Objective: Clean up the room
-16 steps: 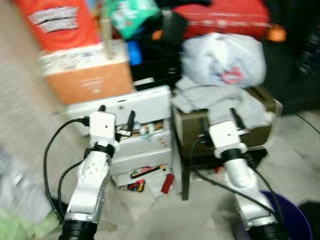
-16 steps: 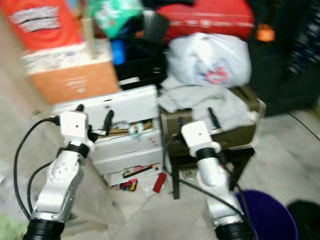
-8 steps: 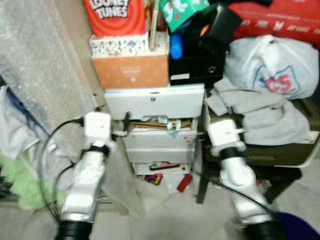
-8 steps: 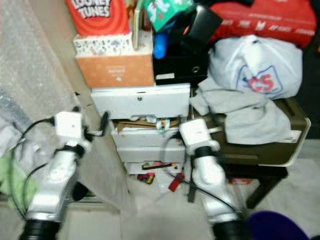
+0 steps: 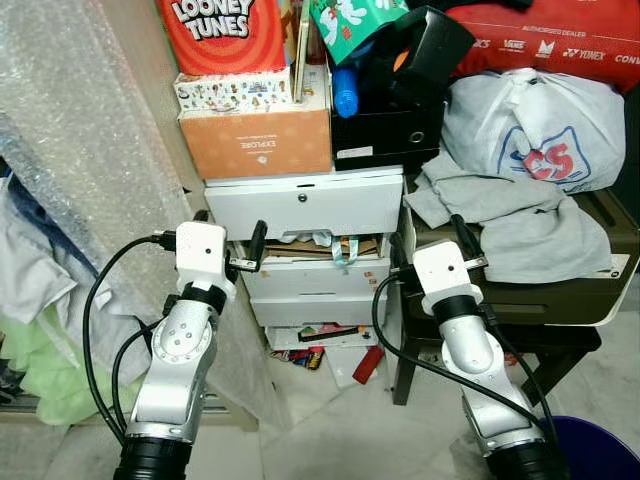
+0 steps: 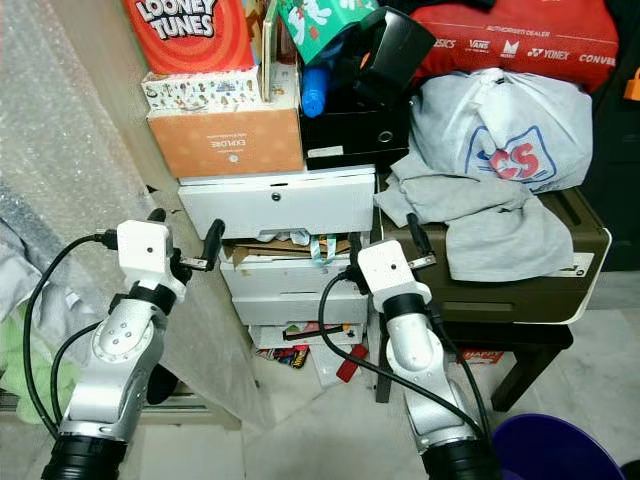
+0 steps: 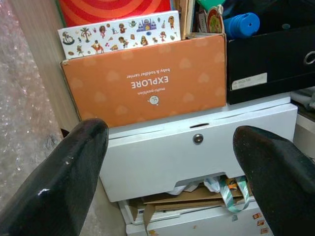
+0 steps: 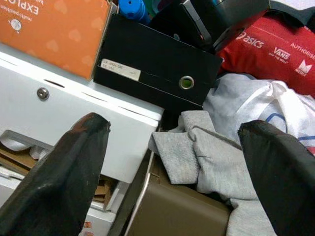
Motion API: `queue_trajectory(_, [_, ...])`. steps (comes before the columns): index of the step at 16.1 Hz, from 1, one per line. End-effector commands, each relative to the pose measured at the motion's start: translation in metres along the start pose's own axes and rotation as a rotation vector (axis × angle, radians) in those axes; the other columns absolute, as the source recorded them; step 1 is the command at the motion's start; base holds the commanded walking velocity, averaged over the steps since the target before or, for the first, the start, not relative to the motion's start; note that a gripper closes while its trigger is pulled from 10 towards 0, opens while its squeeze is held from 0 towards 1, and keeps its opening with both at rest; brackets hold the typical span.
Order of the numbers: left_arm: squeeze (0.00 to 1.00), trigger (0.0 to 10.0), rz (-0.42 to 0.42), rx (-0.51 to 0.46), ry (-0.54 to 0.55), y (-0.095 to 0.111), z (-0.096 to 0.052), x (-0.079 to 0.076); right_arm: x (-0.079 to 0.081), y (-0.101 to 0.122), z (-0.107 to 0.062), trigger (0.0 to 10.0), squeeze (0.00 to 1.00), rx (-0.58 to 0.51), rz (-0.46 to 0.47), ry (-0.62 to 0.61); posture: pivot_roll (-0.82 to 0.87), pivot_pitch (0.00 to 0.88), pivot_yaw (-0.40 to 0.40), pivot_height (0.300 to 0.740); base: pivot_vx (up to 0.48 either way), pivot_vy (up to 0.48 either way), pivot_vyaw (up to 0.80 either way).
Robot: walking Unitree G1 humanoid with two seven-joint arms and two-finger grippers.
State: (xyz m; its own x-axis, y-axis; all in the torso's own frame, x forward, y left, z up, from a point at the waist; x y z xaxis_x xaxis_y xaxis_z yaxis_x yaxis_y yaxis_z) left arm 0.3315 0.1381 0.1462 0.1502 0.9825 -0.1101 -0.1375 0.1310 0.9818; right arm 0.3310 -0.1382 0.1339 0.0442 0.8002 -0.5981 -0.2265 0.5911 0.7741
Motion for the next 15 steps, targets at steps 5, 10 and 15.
queue_trajectory(5, [0.0, 10.0, -0.004, 0.004, 0.005, 0.001, 0.002, 0.004, -0.002, 0.005, 0.007, 10.0, 0.0, -0.015, -0.002, -0.015, -0.12, 0.015, 0.065, 0.74, 0.0, 0.0, 0.73])
queue_trajectory(10, [0.0, 10.0, 0.014, -0.004, 0.019, 0.005, 0.0, 0.01, -0.004, 0.0, 0.004, 10.0, 0.0, -0.006, -0.001, -0.016, -0.11, 0.016, 0.066, 0.74, 0.0, 0.0, 0.8])
queue_trajectory(15, [0.0, 10.0, 0.02, -0.002, 0.037, 0.003, 0.0, 0.012, -0.004, -0.001, 0.004, 10.0, 0.0, -0.001, -0.003, -0.019, -0.11, 0.019, 0.069, 0.74, 0.0, 0.0, 0.8])
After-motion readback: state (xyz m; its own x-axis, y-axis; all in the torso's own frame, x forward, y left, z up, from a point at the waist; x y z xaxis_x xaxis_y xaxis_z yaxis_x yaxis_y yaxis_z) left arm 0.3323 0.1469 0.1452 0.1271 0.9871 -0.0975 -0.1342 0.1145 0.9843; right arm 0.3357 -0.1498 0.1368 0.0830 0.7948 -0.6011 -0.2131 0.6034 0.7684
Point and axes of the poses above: a point about 5 cm out from each wrist's last joint towards the gripper, its own z axis pointing out of the wrist towards the gripper, its own y axis along the axis of the wrist's last joint, x = y × z, the point moved 3 cm from there along z, pointing out of the wrist towards the gripper, and after that the axes turned 10 degrees about -z, right-handed, at the moved point
